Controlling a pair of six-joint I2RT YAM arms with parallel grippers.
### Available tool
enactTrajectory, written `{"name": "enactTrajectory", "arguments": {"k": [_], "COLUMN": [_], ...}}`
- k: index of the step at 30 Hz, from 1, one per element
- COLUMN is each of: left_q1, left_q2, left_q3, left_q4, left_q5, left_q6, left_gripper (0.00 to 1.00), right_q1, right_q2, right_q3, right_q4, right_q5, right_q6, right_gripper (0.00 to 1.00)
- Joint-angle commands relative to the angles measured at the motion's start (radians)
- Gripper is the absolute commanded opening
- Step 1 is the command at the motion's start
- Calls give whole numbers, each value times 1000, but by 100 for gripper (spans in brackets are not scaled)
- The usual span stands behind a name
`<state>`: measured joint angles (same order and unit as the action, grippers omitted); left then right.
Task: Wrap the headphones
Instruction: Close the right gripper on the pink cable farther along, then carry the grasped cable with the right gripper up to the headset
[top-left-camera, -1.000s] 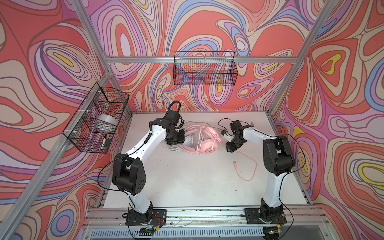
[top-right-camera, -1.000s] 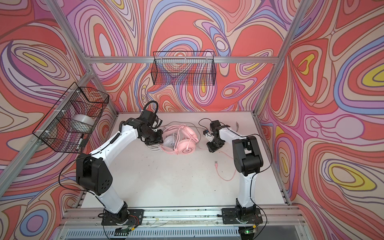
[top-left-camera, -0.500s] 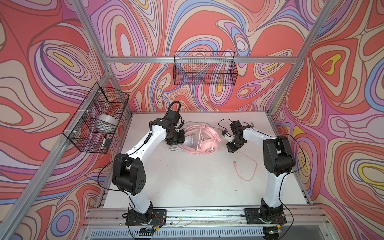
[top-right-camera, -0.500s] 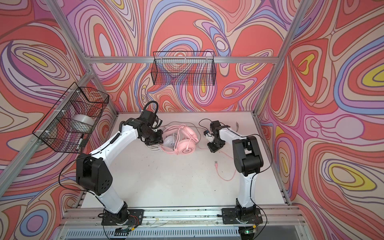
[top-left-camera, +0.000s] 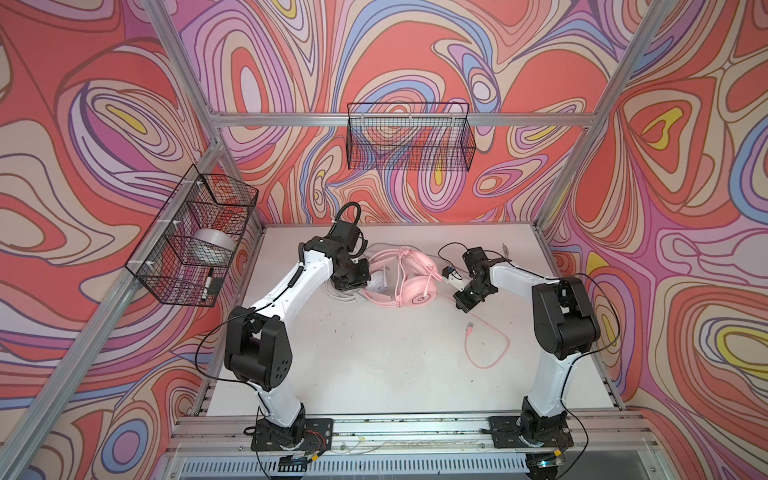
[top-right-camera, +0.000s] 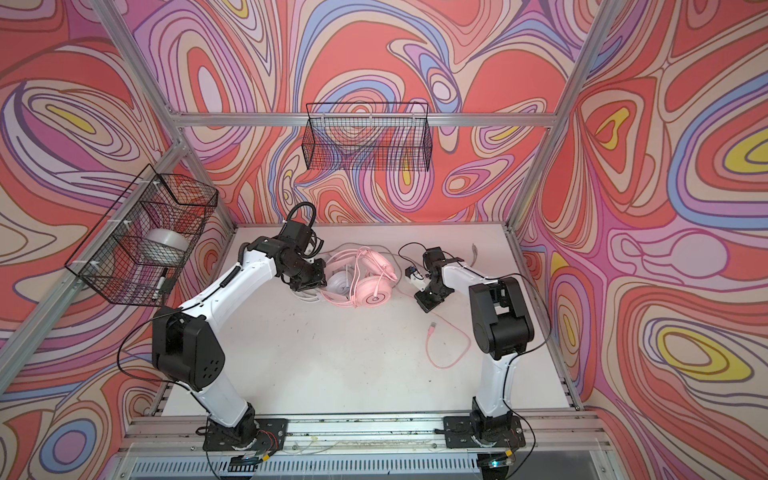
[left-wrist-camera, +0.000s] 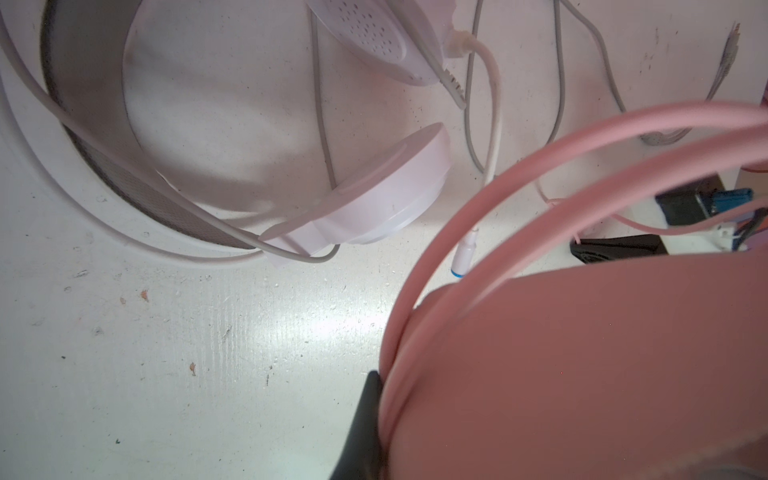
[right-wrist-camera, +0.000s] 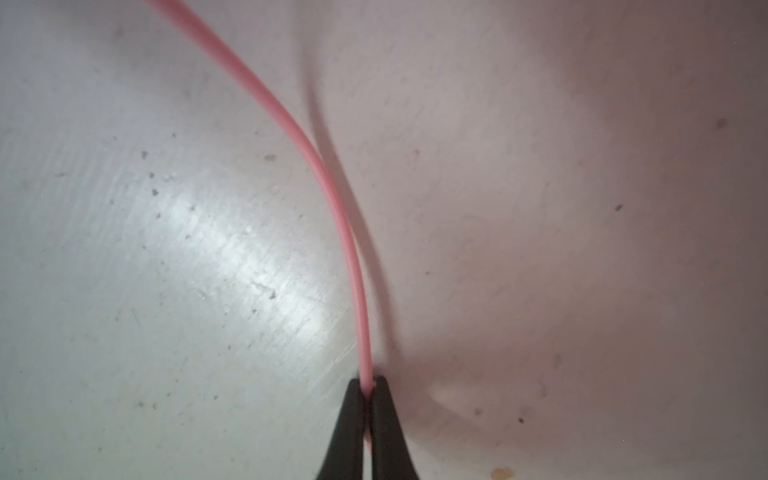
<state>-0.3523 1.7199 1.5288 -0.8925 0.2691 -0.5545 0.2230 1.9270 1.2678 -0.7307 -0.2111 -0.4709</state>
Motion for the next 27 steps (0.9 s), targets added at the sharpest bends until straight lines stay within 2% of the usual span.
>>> {"name": "enactTrajectory", "arguments": {"k": [1, 8, 16, 27], "left_q1": [9, 50, 55, 55], "left_q2": [-51, -61, -58, -52], "left_q3": [-1, -40, -44, -43], "left_q4": [52, 92, 109, 148], "left_q5": [40, 61, 28, 59], "left_q6": [-49, -149, -202, -253], "left_gripper": [0, 0, 0, 0], "right_q1": [-3, 1, 30, 175], "right_q2": [-52, -190, -373, -369], "right_q3": [-28, -113, -244, -187], "right_q4": [5, 79, 130, 85], "right_q5": [-73, -139, -217, -200], "right_q6": [-38, -32, -80, -98], "right_gripper": [0, 0, 0, 0]}}
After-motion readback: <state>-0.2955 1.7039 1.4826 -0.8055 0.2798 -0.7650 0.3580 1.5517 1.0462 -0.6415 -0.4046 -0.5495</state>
